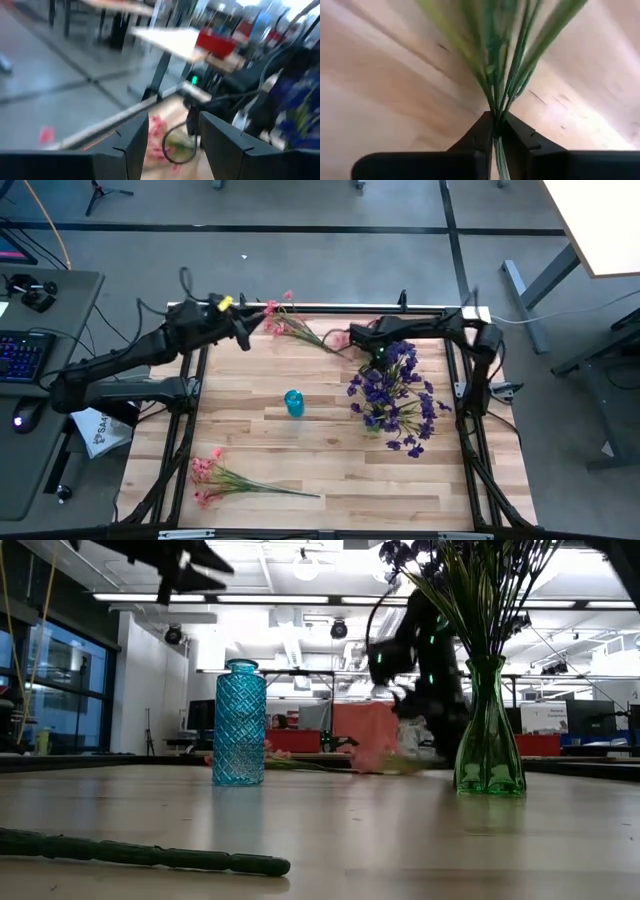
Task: Sort flowers into vase by color
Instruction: Put the top right pink flowers into the blue vase
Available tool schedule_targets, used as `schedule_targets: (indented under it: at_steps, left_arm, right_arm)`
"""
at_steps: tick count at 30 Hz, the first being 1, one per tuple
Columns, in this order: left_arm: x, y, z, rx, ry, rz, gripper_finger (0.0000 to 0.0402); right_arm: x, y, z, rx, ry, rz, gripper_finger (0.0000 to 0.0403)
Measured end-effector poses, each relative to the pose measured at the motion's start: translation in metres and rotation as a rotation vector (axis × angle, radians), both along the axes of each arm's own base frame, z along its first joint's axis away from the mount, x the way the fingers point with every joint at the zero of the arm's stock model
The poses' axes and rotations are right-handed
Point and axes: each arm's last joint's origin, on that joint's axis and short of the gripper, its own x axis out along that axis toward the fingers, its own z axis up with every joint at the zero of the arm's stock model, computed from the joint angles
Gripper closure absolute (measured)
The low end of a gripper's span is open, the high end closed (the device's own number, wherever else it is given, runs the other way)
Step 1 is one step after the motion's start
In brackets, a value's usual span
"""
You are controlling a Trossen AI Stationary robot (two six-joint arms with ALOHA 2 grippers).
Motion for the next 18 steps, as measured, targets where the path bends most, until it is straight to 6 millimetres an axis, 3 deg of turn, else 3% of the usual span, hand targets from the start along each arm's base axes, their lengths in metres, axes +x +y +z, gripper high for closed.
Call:
schedule_targets:
  at_steps: [11, 18]
  left_arm:
    - [-0.021, -0.009, 0.030, 0.155, -0.212, 0.041, 0.0238]
    - [-0.012, -0.006, 0.031, 0.137, -0.253, -0.022, 0.0238]
  right_arm:
    - [-0.022, 0.008, 0.100, -0.160, -0.417, 0.015, 0.0398]
    - [-0.028, -0.015, 0.158, -0.414, -0.853, -0.020, 0.0401]
